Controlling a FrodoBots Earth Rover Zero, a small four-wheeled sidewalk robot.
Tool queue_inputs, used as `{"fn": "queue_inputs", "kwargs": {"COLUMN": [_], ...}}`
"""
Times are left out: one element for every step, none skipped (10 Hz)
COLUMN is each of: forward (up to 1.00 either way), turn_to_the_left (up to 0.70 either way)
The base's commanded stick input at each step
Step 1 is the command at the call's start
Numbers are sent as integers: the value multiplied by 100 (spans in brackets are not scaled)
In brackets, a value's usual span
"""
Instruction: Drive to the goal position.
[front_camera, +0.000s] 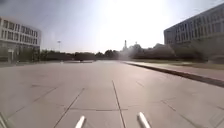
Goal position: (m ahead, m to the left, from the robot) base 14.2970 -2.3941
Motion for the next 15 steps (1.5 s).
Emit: {"fn": "queue_inputs", "kwargs": {"forward": [70,70,70,70,70,70,70,70,70,70,70,70,70,70,70], "turn_to_the_left": [0,0,0,0,0,0,0,-12,-30,-35,-35,-35,0,0,0]}}
